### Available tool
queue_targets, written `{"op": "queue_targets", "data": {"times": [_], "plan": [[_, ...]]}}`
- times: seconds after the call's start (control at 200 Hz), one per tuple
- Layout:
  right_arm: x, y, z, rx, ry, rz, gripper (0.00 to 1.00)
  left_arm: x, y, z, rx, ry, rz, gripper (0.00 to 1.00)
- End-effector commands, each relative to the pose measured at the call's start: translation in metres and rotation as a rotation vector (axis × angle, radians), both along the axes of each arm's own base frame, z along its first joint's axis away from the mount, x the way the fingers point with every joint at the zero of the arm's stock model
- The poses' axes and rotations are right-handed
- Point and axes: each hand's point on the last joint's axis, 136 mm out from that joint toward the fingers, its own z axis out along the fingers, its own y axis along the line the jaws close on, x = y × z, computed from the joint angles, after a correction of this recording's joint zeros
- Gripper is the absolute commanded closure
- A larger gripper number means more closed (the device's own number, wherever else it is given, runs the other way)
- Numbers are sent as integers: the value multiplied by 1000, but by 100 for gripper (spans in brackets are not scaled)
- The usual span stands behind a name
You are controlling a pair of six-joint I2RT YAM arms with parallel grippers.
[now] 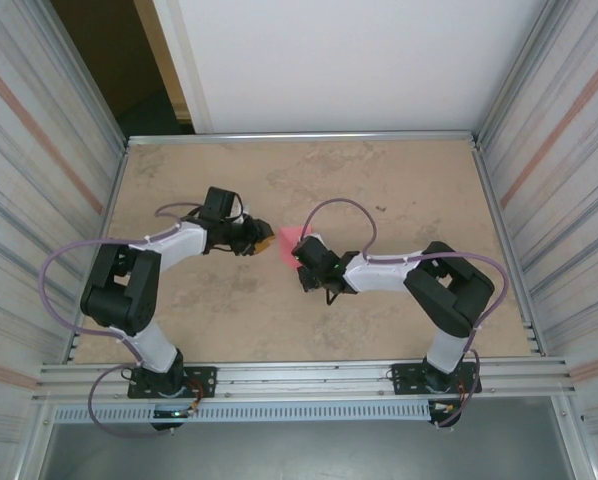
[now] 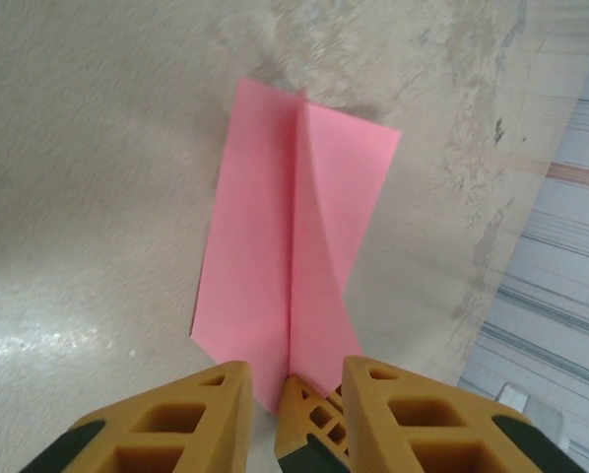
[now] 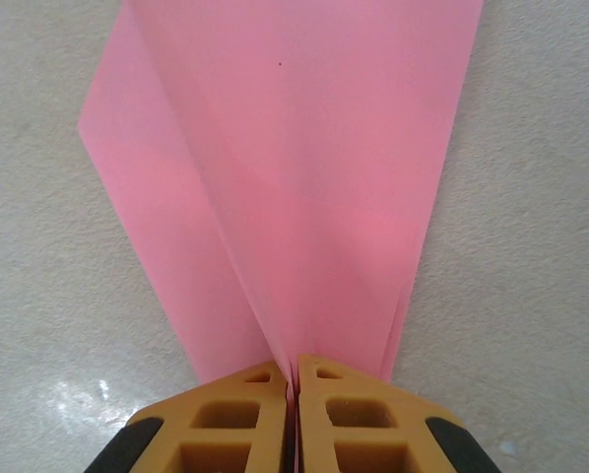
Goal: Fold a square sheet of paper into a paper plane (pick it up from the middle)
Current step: Fourth fold the wing at the center of the table.
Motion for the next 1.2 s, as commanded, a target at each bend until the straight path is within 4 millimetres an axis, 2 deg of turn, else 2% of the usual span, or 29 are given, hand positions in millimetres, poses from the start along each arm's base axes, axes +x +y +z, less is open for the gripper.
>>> {"op": "queue_targets", "data": {"times": [0.0,0.286,0.551,0.712,1.198], "plan": [[-15,6,-6,98,95,65,90,0,-4,11,-68,-59,17,67],[-19,8,-1,321,208,107,91,-17,-32,6,-159,-108,-60,62],[-17,2,3,433,268,115,91,-21,-56,-2,-166,-145,-149,60],[-15,-1,4,465,288,116,91,-24,-61,-14,-149,-126,-171,59],[-10,-4,1,506,324,95,90,-25,-68,-27,-55,-90,-213,59]]}}
